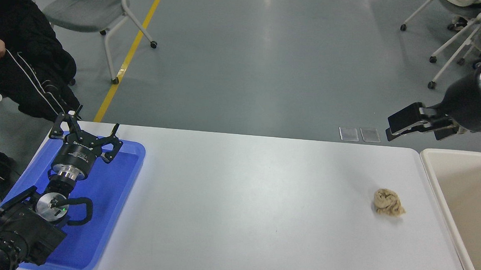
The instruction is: Pick up foil plate and place in dustbin
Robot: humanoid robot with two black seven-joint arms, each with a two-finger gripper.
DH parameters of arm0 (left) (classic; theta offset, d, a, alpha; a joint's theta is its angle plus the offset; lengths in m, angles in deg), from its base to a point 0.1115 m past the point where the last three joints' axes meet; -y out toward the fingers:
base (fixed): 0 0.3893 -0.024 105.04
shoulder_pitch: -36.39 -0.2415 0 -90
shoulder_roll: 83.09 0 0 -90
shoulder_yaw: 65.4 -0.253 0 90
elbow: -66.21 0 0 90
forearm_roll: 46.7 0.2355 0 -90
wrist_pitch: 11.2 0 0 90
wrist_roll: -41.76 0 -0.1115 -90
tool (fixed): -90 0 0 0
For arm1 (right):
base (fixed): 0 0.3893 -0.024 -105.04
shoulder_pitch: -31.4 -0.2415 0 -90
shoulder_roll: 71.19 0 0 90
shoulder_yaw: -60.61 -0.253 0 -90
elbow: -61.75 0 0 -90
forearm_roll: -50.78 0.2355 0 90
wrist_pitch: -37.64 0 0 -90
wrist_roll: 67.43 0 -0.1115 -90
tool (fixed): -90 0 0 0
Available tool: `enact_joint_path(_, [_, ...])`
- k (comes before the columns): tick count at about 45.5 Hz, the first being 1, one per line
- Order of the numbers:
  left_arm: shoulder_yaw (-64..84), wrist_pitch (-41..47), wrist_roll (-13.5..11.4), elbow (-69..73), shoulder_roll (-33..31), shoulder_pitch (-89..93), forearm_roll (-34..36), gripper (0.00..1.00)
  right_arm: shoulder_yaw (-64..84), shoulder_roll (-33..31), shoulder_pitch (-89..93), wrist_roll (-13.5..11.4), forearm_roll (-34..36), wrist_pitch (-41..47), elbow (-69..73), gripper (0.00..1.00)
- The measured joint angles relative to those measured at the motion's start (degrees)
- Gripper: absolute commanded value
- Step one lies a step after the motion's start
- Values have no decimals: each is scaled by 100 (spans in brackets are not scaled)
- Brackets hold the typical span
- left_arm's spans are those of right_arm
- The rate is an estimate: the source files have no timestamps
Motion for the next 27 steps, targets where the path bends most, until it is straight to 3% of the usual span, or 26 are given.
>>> enact_joint_path(18, [0,0,0,-2,3,4,0,100,6,92,-5,-50,-74,210,69,100])
enact_joint_path(22, [0,0,0,-2,3,6,0,100,35,148,132,-209,-78,228,62,100])
enact_joint_path(27, [0,0,0,-1,3,6,0,100,55,181,335,-595,-53,237,57,100])
